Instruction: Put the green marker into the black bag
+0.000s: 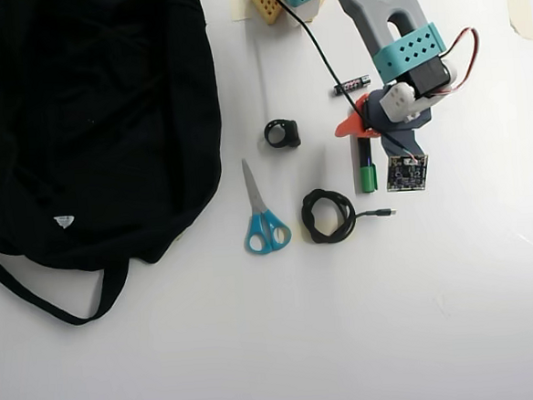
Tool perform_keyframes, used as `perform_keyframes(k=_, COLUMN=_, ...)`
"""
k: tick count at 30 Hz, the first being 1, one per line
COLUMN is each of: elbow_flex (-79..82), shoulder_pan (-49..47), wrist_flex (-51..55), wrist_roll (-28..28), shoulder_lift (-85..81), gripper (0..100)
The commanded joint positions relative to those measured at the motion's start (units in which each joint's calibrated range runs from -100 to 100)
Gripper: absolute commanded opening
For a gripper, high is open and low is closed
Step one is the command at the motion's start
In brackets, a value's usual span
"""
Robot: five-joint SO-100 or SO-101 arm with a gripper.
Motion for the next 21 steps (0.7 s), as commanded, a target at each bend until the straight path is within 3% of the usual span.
perform_keyframes(k=1, elbow_flex=-1.52, shoulder_pan=-1.01, wrist_flex=-1.01, wrist_roll=0.05, shoulder_lift=-0.63, gripper=29)
perform_keyframes(k=21, elbow_flex=-1.88, shoulder_pan=-1.53, wrist_flex=-3.43, wrist_roll=-0.16, shoulder_lift=2.69, gripper=30)
